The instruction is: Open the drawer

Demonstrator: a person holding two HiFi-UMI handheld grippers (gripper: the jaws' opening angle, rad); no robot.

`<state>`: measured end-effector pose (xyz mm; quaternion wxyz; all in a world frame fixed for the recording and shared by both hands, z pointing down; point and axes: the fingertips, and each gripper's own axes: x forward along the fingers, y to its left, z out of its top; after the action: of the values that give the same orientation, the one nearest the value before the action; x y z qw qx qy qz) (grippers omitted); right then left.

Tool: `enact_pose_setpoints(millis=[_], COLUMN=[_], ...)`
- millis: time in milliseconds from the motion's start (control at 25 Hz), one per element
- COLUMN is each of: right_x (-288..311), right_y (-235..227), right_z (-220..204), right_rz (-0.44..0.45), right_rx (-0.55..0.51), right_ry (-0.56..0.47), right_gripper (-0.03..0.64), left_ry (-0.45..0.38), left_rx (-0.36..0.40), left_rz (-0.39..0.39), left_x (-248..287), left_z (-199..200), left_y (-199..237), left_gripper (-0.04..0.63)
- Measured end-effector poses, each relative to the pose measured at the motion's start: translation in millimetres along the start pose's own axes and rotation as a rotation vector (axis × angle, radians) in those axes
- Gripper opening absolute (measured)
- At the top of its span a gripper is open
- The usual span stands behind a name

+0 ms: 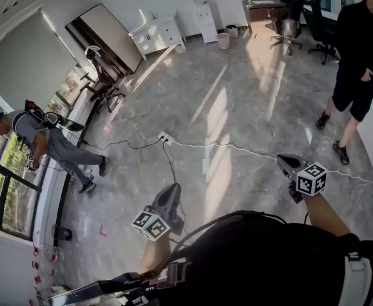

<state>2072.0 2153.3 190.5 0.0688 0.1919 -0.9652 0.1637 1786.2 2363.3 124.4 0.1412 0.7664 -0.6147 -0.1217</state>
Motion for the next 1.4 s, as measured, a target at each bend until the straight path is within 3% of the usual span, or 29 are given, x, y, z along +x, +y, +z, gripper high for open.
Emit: enact_pose_setpoints(millis=[320,560,760,1080,1400], right_x=[21,67,142,261,350], right_y=[-45,-64,-49,-35,-52], right_z=[11,35,67,92,107], right_rz=[-0.096,-0.227,-0.250,-0.206,-0.130], right_rx=[-0.007,-0.002,-0.047,-0.081,-0.074], right_ry=[0.002,-0.004,-0.010,0.013,0.051], right_gripper=[0.002,0.002,0.002,0.002,0.002], left_ry=[0.053,0.057,0.047,0.038,0.042], left_rx=[-0.020,-0.054,-0.030,-0.045,-0.064], left_rz=[-0.104,-0.207,-0.265,-0.262,-0.125], left_x=[79,132,149,163,154], left_z=[-7,14,53,85,95], left_y=[36,106,181,287,349], left_gripper=[-0.009,-0.009,-0.009,-0.009,-0.009])
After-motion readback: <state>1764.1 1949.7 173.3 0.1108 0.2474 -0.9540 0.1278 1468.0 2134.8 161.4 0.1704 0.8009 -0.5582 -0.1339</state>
